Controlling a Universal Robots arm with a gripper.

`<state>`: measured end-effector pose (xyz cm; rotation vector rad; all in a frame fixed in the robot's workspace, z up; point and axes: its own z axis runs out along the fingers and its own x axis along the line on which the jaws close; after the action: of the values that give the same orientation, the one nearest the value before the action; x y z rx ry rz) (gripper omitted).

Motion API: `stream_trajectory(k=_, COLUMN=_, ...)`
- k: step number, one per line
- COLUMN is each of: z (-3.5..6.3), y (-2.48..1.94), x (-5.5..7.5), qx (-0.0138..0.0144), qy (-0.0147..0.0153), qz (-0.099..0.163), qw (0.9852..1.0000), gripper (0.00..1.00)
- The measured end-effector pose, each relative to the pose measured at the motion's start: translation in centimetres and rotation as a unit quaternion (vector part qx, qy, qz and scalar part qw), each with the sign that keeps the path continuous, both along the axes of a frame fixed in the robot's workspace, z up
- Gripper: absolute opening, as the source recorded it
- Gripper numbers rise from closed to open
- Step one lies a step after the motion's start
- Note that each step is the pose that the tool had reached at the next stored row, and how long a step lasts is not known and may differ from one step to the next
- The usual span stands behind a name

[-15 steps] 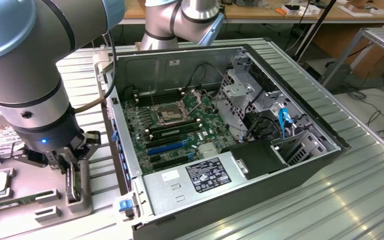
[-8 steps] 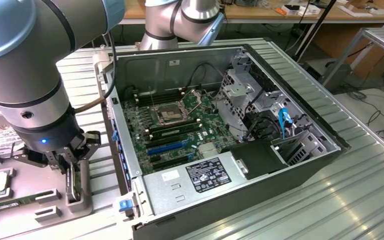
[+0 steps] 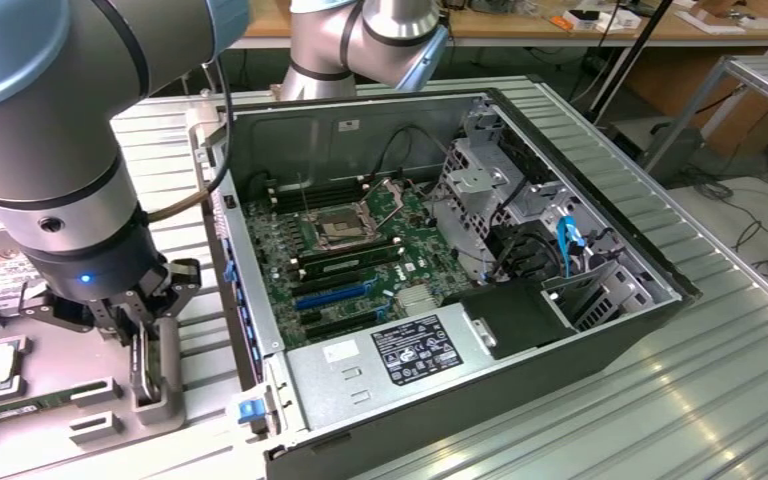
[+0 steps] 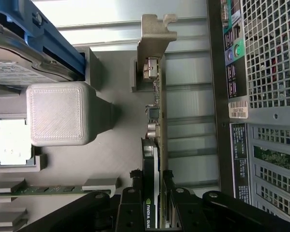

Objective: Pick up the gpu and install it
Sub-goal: 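Pick up the gpu and move the gpu toward the slot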

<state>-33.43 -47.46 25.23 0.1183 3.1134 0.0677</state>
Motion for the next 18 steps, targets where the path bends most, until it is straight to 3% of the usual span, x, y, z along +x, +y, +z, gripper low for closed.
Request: stream_trajectory(k=18, z=3.08, y=0.0, x=0.0, qx=0.0001, qy=0.0015, qz=0.0, qw=1.0, gripper=0.27)
